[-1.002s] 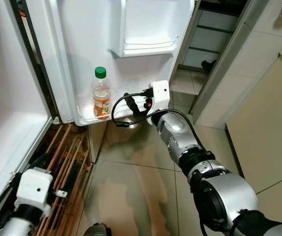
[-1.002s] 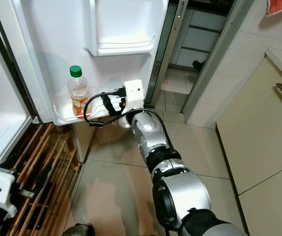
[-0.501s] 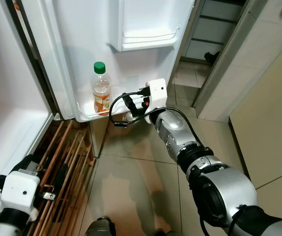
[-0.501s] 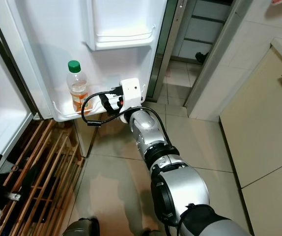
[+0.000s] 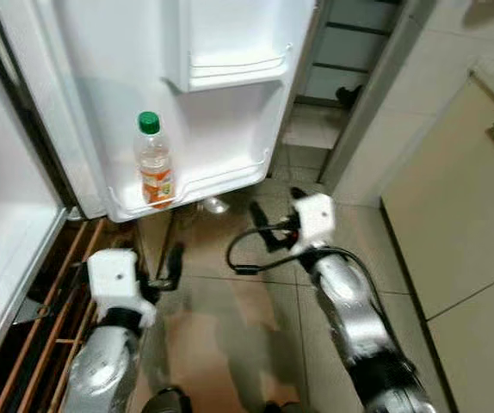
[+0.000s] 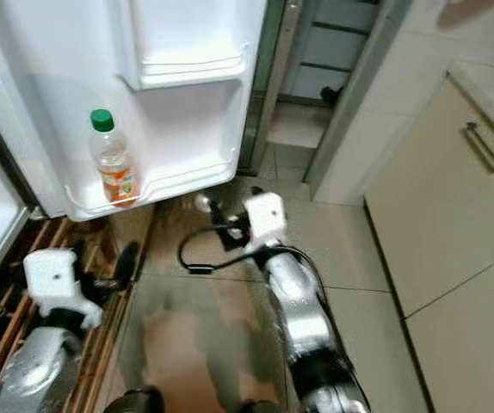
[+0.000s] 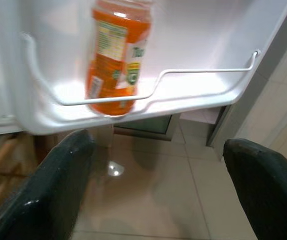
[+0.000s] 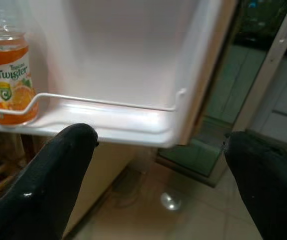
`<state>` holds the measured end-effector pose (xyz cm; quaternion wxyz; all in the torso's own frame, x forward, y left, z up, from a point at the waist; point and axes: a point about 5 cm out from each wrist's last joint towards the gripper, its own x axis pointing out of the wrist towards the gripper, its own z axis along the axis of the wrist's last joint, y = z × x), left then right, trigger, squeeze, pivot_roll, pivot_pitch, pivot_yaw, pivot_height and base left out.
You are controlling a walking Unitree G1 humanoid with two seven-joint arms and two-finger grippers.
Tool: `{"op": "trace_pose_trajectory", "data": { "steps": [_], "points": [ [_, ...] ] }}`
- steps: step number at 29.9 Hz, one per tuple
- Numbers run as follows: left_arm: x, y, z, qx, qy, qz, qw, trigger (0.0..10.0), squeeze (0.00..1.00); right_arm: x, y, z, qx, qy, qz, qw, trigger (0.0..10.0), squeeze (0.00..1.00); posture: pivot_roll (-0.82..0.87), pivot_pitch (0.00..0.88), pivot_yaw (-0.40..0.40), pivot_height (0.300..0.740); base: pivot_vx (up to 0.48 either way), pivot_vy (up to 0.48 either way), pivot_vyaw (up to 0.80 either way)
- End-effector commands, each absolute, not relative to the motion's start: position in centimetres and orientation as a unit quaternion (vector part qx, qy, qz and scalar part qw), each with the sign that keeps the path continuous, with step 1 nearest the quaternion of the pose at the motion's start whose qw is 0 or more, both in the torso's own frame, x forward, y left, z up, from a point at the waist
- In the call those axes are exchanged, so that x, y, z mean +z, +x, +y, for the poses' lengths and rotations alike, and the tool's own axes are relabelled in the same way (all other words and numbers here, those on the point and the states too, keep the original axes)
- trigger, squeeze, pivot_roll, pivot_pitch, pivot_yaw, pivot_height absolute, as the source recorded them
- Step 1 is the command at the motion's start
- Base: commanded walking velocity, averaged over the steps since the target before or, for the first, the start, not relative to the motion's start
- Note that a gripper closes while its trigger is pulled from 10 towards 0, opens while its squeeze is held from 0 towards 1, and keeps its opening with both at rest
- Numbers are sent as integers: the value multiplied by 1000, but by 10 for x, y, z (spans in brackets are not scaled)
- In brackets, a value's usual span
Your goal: Restocking fridge
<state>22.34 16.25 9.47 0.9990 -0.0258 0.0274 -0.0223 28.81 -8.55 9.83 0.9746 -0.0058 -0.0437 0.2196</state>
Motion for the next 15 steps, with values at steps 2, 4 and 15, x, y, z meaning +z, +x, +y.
{"op": "trace_pose_trajectory", "data": {
  "steps": [2, 4, 15],
  "points": [
    [91, 235, 158, -2, -30, 30, 999, 10000, 0, 98, 281, -104, 191, -28, -30, 981, 10000, 0, -165, 0, -79, 740, 0, -442, 613],
    [90, 248, 163, 31, -21, 38, 999, 10000, 0, 98, 282, -116, 166, -37, -22, 985, 10000, 0, -183, 0, -61, 740, 0, -439, 603],
    [88, 274, 183, 134, 23, 58, 989, 10000, 0, 95, 278, -128, 137, -45, 13, 989, 10000, 0, -176, 0, -48, 740, 24, -304, 516]
  ]
}}
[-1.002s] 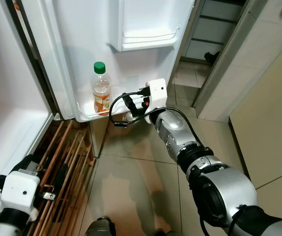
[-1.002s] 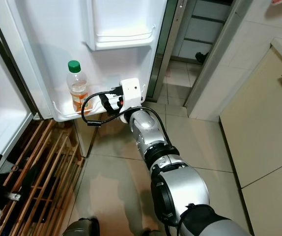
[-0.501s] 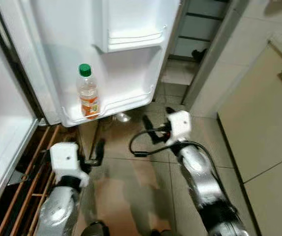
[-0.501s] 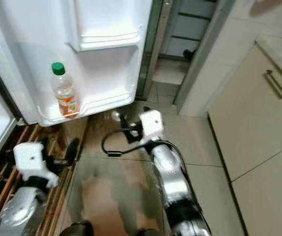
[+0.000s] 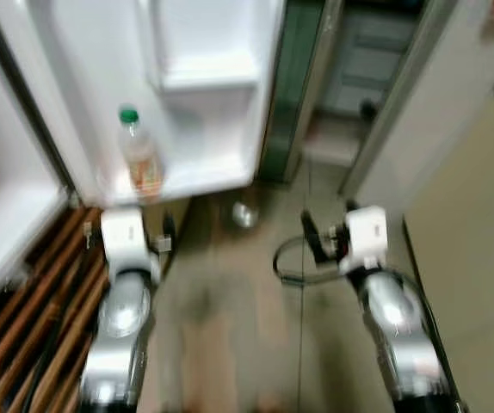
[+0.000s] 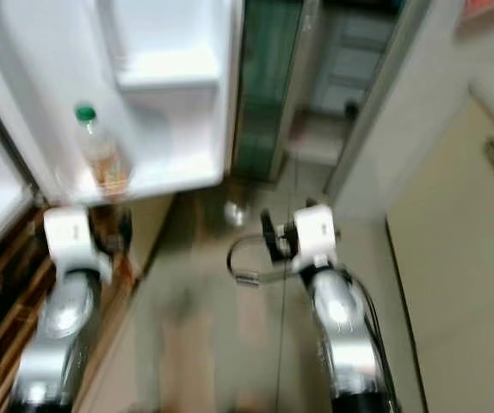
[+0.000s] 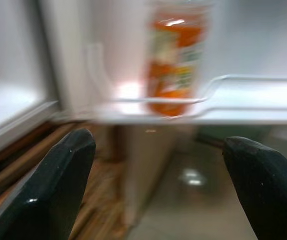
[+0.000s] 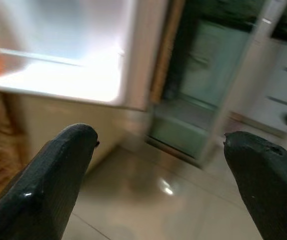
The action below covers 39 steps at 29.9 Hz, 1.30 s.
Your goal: Restocking fridge
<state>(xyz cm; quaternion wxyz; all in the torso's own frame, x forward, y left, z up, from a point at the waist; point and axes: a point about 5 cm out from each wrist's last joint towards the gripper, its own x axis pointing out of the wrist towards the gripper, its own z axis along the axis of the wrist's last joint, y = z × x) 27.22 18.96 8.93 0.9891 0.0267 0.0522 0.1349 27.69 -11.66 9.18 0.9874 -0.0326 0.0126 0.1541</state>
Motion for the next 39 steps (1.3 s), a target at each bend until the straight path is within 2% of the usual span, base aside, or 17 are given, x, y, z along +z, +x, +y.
{"op": "trace_pose_trajectory", "data": {
  "steps": [1, 5, 10, 16, 19, 34, 39],
  "points": [
    [89, 280, 180, 124, 40, 51, 990, 10000, 0, 94, 276, -123, 148, -47, 16, 988, 10000, 0, -176, 0, -52, 740, 0, 0, 0],
    [92, 288, 171, 90, 67, 31, 993, 10000, 0, 93, 278, -122, 145, -53, 13, 988, 10000, 0, -171, 0, -68, 740, 0, 0, 122],
    [100, 292, 155, 31, 60, 8, 998, 10000, 0, 86, 284, -136, 135, -74, 31, 988, 10000, 0, -178, 0, -48, 740, 0, 0, 651],
    [102, 292, 153, -8, 54, -6, 999, 10000, 0, 85, 285, -155, 92, -70, 31, 993, 10000, 0, -188, 0, -14, 740, 0, 0, 613],
    [107, 293, 141, -50, 35, -15, 998, 10000, 0, 82, 281, -156, 81, -72, 33, 994, 10000, 0, -197, 0, 9, 740, 480, 0, 150],
    [119, 299, 133, -49, -11, -43, 998, 10000, 0, 79, 281, -156, 81, -69, 34, 994, 10000, 0, -192, 0, -5, 740, 480, 0, 0],
    [127, 294, 121, -99, 2, -67, 993, 10000, 0, 78, 281, -156, 87, -70, 37, 993, 10000, 0, -184, 0, -20, 740, 0, 0, 0]
  ]
}}
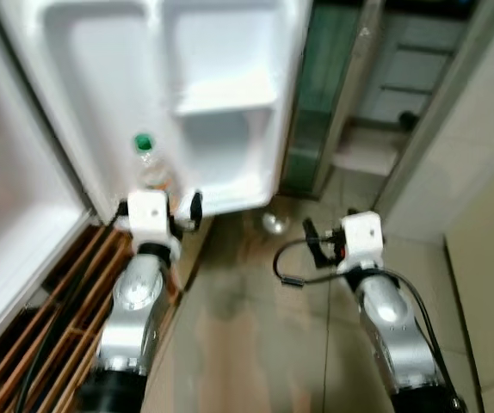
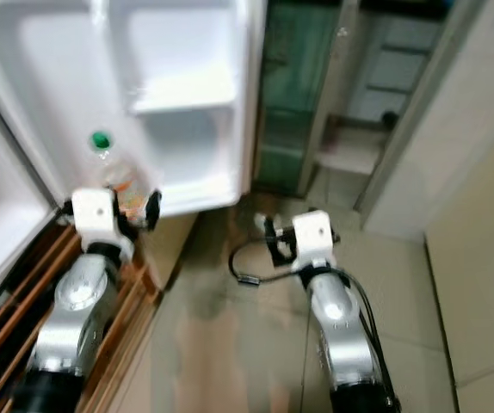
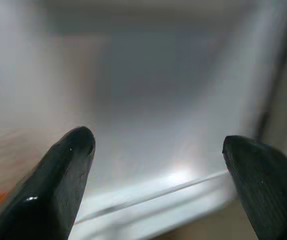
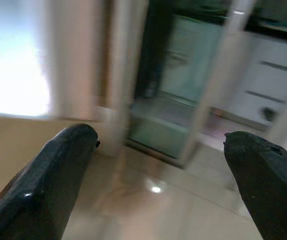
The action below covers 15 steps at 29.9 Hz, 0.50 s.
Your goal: Restocking fridge
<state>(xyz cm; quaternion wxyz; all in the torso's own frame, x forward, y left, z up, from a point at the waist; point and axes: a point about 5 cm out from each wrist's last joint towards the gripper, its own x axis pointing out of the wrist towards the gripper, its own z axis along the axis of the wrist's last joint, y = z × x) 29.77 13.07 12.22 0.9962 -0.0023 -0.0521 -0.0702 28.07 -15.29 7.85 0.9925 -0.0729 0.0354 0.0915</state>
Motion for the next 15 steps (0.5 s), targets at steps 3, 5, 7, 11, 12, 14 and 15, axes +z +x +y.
{"op": "trace_pose_trajectory", "data": {
  "steps": [3, 5, 7, 11, 12, 14, 15],
  "points": [
    [132, 290, 120, -122, 10, -78, 989, 10000, 0, 77, 281, -155, 93, -71, 38, 992, 10000, 0, -184, 0, -24, 740, 0, 0, 0],
    [133, 286, 122, -138, 18, -77, 987, 10000, 0, 77, 281, -154, 96, -71, 38, 992, 10000, 0, -185, 0, -23, 740, 0, 0, 0],
    [131, 281, 127, -152, 25, -74, 985, 10000, 0, 77, 281, -155, 97, -72, 38, 992, 10000, 0, -180, 0, -23, 740, 0, 0, 0],
    [124, 279, 133, -159, 31, -50, 985, 10000, 0, 76, 282, -156, 96, -73, 39, 992, 10000, 0, -175, 0, -18, 740, 0, 0, 0],
    [118, 287, 134, -146, 39, -33, 988, 10000, 0, 79, 284, -155, 94, -72, 33, 992, 10000, 0, -183, 0, -3, 740, 0, 0, 0],
    [111, 299, 138, -115, 37, -15, 993, 10000, 0, 81, 286, -153, 89, -67, 26, 993, 10000, 0, -183, 0, -2, 740, 0, 0, 0],
    [107, 304, 140, -100, 33, -7, 994, 10000, 0, 81, 286, -152, 86, -63, 25, 994, 10000, 0, -183, 0, -2, 740, 0, 0, 0]
  ]
}}
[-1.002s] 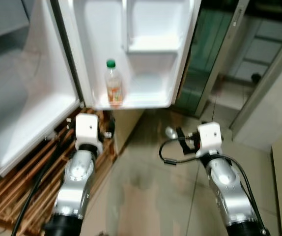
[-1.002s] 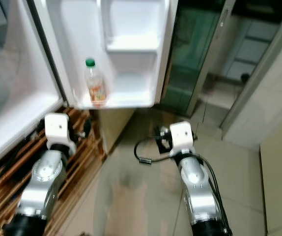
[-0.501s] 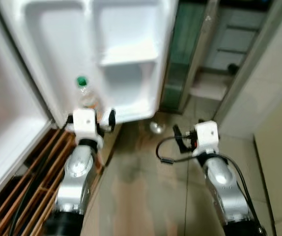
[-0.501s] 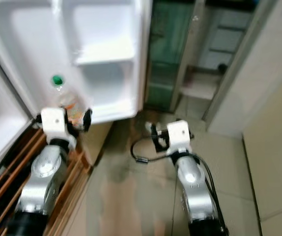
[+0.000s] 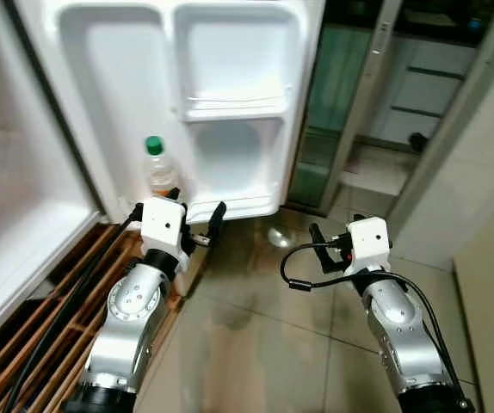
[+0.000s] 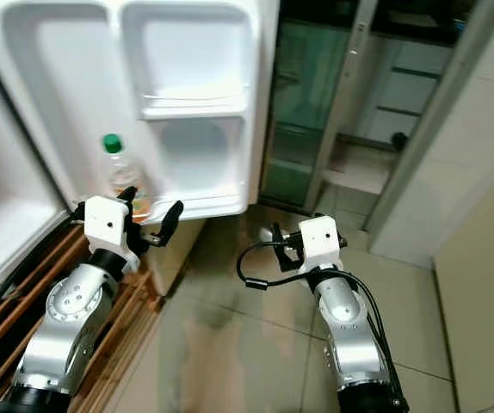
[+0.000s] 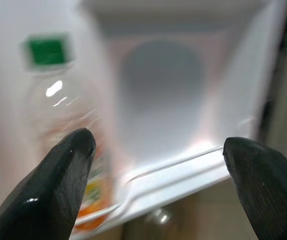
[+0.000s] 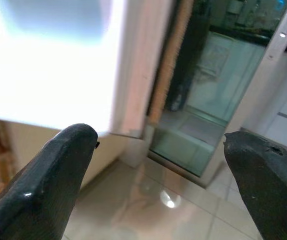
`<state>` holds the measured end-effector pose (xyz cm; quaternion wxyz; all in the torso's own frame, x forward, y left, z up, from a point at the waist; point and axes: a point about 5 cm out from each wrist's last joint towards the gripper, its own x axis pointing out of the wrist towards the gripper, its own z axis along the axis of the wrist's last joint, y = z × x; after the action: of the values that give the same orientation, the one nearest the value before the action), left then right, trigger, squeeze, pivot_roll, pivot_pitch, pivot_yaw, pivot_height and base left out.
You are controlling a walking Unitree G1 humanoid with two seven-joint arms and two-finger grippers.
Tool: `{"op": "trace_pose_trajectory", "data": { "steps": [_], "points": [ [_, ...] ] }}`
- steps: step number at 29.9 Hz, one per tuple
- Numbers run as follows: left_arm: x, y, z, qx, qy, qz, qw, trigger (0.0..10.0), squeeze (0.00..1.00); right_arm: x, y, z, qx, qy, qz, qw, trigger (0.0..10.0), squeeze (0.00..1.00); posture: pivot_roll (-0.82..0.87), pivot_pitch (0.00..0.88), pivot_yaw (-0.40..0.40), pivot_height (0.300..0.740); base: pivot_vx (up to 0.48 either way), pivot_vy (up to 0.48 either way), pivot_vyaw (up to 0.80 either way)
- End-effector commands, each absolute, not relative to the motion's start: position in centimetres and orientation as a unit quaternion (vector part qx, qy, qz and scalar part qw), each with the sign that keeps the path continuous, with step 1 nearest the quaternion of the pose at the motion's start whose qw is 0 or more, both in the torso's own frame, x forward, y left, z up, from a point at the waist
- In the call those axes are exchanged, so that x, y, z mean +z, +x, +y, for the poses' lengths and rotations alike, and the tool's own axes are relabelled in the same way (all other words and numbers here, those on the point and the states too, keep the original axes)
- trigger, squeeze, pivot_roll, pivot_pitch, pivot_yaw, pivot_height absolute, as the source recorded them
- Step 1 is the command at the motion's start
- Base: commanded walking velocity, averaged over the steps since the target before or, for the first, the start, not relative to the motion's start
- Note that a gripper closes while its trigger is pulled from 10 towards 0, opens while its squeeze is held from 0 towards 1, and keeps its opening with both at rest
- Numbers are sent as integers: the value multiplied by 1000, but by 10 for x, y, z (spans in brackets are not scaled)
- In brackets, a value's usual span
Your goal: Restocking fridge
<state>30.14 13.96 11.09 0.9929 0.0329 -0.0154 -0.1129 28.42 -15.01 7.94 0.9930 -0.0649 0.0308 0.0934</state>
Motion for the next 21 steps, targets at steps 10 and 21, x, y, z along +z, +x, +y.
{"op": "trace_pose_trajectory", "data": {
  "steps": [10, 21],
  "points": [
    [114, 346, 123, -124, -9, -2, 992, 10000, 0, 81, 280, -129, 114, -50, 23, 992, 10000, 0, -224, 0, -2, 740, 0, 0, 0],
    [115, 362, 98, -126, -14, -8, 992, 10000, 0, 82, 279, -135, 115, -59, 25, 991, 10000, 0, -251, 0, 8, 740, 0, 0, 0]
  ]
}}
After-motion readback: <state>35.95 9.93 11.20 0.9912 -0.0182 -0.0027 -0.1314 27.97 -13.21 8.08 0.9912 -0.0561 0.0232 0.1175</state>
